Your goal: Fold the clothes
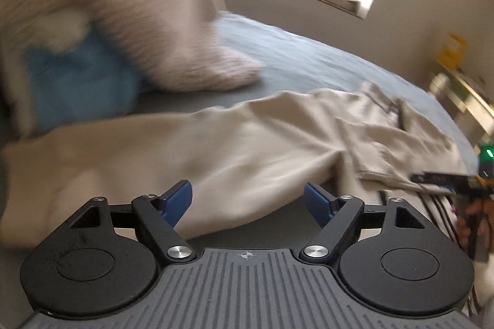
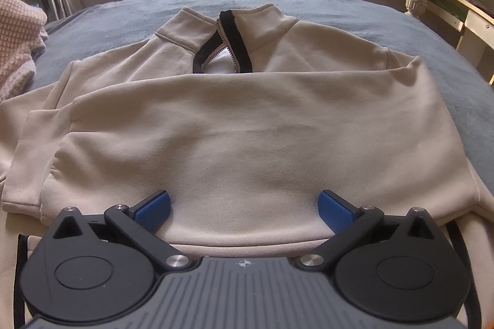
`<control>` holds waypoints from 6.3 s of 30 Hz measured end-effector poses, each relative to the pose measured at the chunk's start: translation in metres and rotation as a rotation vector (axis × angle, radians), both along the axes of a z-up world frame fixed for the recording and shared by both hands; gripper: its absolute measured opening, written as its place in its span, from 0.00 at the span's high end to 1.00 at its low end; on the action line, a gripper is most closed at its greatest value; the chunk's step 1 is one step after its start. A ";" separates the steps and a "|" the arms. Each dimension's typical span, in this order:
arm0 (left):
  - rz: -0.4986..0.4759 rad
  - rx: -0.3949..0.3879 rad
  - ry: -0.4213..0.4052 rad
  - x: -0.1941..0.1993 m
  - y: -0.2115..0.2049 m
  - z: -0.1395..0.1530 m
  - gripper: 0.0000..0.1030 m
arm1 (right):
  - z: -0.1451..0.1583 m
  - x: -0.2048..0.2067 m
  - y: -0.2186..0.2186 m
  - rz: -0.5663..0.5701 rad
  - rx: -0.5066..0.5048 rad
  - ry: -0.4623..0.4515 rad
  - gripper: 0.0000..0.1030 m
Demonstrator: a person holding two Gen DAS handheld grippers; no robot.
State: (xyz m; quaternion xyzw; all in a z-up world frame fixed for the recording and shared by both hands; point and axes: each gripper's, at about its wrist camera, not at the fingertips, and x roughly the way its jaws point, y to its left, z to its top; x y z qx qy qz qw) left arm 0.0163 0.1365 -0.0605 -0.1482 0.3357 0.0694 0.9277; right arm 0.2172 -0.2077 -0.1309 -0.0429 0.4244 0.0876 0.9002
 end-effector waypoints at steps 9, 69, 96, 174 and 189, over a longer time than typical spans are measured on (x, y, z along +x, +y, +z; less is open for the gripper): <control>-0.202 -0.008 -0.030 0.061 -0.043 -0.001 0.20 | 0.009 0.012 0.005 -0.031 -0.030 0.084 0.00; -0.445 0.320 0.247 0.185 -0.180 -0.050 0.43 | 0.018 0.185 -0.212 0.013 0.144 0.036 0.80; -0.480 0.324 0.336 0.197 -0.174 -0.047 0.31 | 0.043 0.157 -0.261 -0.117 0.517 0.088 0.79; -0.795 0.226 -0.014 0.088 -0.233 -0.013 0.21 | 0.032 -0.178 -0.122 0.242 -0.093 0.066 0.75; -0.941 0.246 0.117 0.060 -0.295 -0.055 0.13 | 0.056 -0.173 -0.194 -0.093 -0.103 0.040 0.75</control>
